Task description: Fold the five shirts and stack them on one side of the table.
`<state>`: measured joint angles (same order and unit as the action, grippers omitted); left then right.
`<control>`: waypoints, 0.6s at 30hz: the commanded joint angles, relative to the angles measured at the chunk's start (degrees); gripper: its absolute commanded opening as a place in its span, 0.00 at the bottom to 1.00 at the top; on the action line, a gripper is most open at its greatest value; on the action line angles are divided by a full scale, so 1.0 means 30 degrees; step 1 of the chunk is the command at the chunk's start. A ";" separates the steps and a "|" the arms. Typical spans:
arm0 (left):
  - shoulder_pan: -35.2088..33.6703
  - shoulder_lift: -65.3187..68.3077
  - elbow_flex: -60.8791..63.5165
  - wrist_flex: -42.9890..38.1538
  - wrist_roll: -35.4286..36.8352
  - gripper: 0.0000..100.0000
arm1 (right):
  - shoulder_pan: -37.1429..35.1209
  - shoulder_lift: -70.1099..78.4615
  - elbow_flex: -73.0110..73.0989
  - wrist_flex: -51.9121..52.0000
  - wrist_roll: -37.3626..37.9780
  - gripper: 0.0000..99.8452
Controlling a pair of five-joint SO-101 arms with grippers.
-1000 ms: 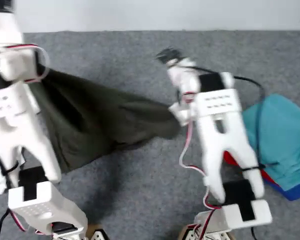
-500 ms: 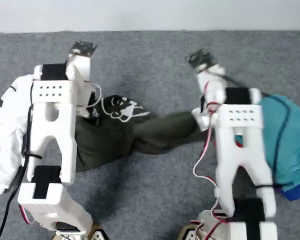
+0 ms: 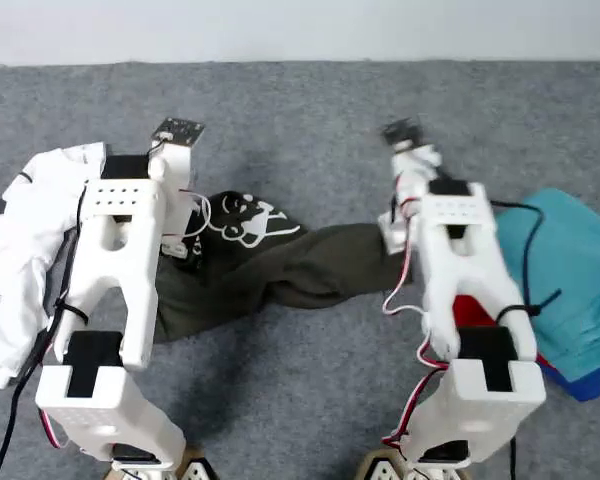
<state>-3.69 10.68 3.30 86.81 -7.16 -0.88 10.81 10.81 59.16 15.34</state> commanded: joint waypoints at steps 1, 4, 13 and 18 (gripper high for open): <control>0.0000 -0.0498 0.0161 -0.0615 -0.0088 0.01 | 0.0747 -0.0806 -0.2901 0.3707 -0.0674 0.25; 0.0000 -0.0498 0.0689 -0.1231 -0.0088 0.01 | 0.0484 -0.1949 -0.4454 0.7634 -0.0029 0.20; 0.0029 -0.0498 0.1656 -0.1963 -0.0088 0.01 | -0.1832 -0.2945 -0.0410 0.8484 0.0645 0.18; 0.0059 -0.0498 0.1656 -0.1963 -0.0088 0.01 | -0.1802 -0.2945 0.2081 0.3795 0.0645 0.18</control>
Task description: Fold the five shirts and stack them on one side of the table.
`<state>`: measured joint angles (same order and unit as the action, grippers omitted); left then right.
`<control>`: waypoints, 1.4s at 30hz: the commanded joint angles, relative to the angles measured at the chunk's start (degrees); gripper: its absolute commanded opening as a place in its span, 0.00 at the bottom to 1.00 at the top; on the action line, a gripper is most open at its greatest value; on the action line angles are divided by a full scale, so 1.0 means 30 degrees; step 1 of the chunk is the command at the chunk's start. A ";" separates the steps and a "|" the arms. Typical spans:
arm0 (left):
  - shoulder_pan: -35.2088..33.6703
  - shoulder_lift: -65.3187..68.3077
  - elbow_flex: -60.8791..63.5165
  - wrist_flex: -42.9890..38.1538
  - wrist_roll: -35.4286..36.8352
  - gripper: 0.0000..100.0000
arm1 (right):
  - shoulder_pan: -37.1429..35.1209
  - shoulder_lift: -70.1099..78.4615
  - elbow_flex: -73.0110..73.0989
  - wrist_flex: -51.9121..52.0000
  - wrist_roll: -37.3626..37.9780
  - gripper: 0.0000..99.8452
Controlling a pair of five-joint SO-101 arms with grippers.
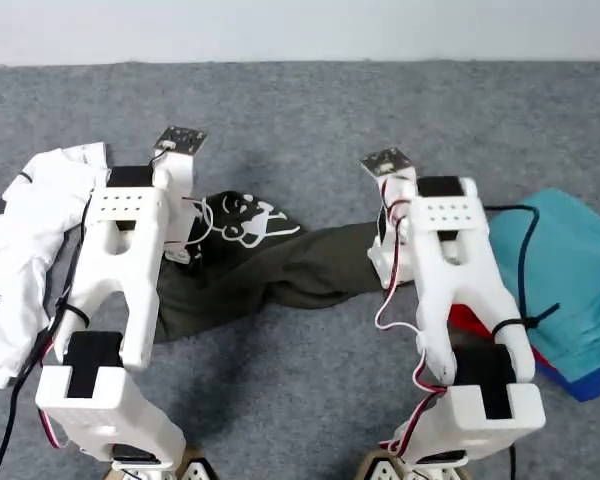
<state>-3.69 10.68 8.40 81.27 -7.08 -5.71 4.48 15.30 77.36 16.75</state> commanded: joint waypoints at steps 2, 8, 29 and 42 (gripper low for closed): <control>0.0088 -0.0498 -0.0044 -0.0088 -0.0117 0.01 | -0.0220 -0.0777 0.0879 -0.3326 0.0176 0.18; 0.0117 -0.0527 -0.0044 -0.0088 -0.0117 0.01 | -0.0249 0.1861 0.0938 -0.5758 -0.0410 0.18; -0.0029 -0.2139 -0.1861 0.2315 -0.0088 0.01 | 0.0630 -0.5700 -0.1201 -0.0425 -0.0440 0.01; -0.0059 -0.9582 -0.4029 0.5011 -0.0088 0.01 | 0.0630 -1.6396 -0.2579 0.1714 0.1788 0.01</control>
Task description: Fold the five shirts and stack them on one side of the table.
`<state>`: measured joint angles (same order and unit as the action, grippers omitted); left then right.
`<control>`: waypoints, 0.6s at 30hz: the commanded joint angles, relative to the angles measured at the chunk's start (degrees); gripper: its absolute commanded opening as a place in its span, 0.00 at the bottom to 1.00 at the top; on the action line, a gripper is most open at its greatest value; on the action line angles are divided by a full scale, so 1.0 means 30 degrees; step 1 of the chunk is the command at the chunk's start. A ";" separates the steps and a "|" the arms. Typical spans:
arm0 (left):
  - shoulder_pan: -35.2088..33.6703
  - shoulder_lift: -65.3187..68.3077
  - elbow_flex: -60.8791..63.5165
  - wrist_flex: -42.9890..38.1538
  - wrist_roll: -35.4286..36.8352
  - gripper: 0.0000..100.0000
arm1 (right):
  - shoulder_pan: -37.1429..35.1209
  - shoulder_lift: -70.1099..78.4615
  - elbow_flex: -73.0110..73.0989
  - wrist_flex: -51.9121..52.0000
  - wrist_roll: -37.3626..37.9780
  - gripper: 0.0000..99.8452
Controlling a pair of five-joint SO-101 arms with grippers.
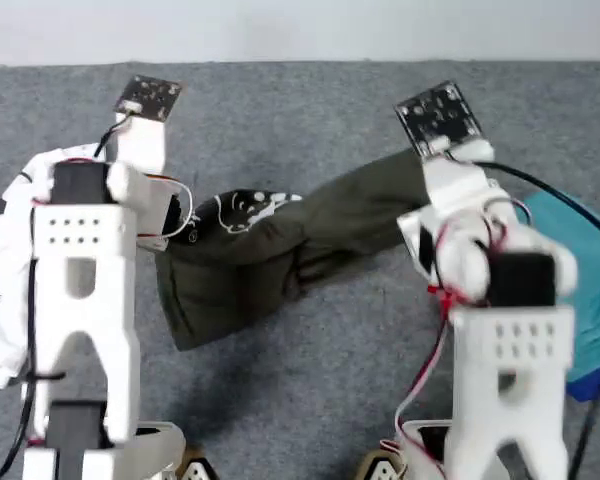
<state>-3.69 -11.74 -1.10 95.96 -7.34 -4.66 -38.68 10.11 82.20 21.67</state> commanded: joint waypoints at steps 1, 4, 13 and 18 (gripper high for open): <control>-0.0059 -0.2784 -0.0864 0.0088 0.0000 0.01 | 0.0278 -0.2593 -0.0996 0.0132 0.0147 0.01; -0.0059 -0.4864 -0.0864 -0.0029 0.0000 0.01 | 0.0308 -0.4000 -0.2081 0.0425 0.0059 0.01; -0.0029 -1.1370 -0.0835 -0.4923 0.0059 0.01 | 0.0308 -0.3209 -0.9377 0.0923 -0.1670 0.01; -0.0029 -1.2864 -0.0952 -0.9143 0.0059 0.01 | 0.0308 -0.1333 -1.5590 0.1070 -0.1700 0.01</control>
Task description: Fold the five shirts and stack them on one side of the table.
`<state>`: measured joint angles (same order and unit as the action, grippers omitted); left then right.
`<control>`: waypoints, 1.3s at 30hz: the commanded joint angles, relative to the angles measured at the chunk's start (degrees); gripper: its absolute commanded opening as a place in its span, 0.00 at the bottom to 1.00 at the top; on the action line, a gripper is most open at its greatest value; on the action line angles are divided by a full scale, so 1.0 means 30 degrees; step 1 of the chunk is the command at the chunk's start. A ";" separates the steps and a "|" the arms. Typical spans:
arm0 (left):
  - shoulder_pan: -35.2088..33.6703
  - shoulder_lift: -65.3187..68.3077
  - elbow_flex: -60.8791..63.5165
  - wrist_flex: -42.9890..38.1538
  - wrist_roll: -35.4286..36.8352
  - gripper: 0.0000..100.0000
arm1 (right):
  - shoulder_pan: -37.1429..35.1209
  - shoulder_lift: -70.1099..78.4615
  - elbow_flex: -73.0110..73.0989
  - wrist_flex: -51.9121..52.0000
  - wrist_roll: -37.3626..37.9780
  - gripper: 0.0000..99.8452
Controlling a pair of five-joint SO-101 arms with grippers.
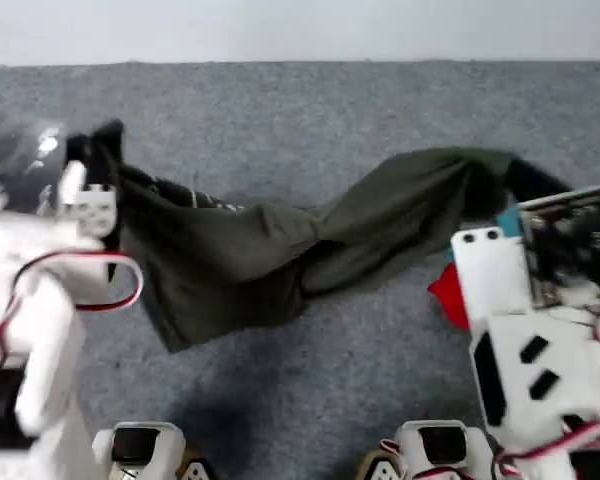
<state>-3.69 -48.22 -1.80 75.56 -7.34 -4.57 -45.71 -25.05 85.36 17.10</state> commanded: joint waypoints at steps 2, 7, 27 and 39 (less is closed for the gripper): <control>-0.0029 -0.0850 -0.1011 -0.3604 0.0088 0.01 | 0.0308 0.1890 -0.6857 0.0073 -0.0176 0.01; -0.0029 -0.0762 -0.5846 -0.3868 0.0117 0.01 | 0.1656 0.3590 -1.3538 0.0220 -0.0322 0.01; -0.0029 -0.0762 -0.0454 0.0908 -0.0029 0.01 | 0.3502 0.4059 -0.1582 0.0190 -0.1905 0.01; 0.0088 -0.0762 1.2293 -0.3897 -0.0029 0.04 | 0.2212 0.3619 0.9905 -0.4088 -0.1875 0.01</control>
<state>-3.43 -50.07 33.63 62.81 -7.34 2.73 -33.05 2.73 74.64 11.47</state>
